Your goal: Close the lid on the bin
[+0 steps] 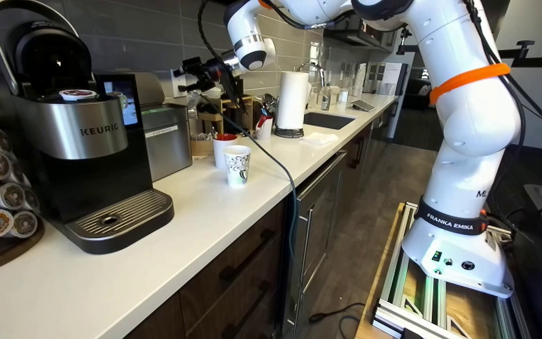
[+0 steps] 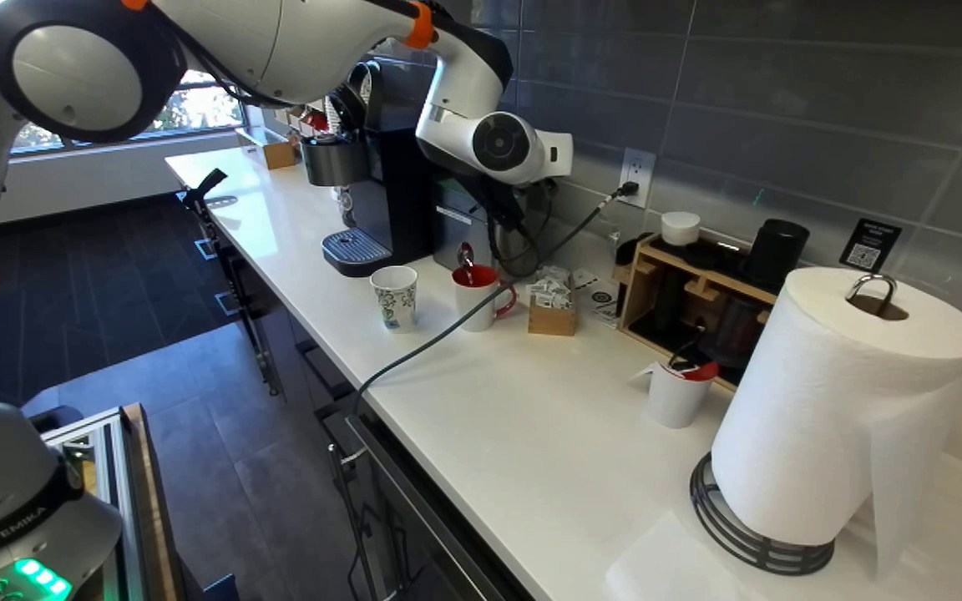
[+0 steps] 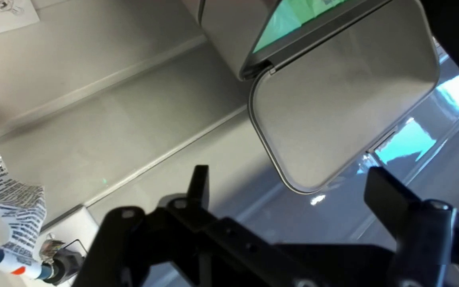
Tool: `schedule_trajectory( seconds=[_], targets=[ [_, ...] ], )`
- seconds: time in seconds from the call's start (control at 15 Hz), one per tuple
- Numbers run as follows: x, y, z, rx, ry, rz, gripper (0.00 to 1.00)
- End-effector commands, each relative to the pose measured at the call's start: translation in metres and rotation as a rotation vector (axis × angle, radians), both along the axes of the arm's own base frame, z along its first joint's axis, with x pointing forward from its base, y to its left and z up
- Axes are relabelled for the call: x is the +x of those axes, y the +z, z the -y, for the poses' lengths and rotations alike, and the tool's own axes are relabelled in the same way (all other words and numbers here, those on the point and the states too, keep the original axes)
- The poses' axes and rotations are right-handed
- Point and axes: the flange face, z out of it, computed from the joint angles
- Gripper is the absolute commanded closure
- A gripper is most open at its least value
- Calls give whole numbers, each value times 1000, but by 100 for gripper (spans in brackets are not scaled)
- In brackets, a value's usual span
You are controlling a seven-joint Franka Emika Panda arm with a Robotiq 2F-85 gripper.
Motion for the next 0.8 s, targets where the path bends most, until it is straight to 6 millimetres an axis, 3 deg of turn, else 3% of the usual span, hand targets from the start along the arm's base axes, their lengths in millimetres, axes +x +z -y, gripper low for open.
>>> schedule_trajectory(
  seconds=[0.0, 0.73],
  targets=[
    [20, -3, -2, 48, 10, 73, 0],
    [51, 0, -48, 40, 92, 183, 0]
  ],
)
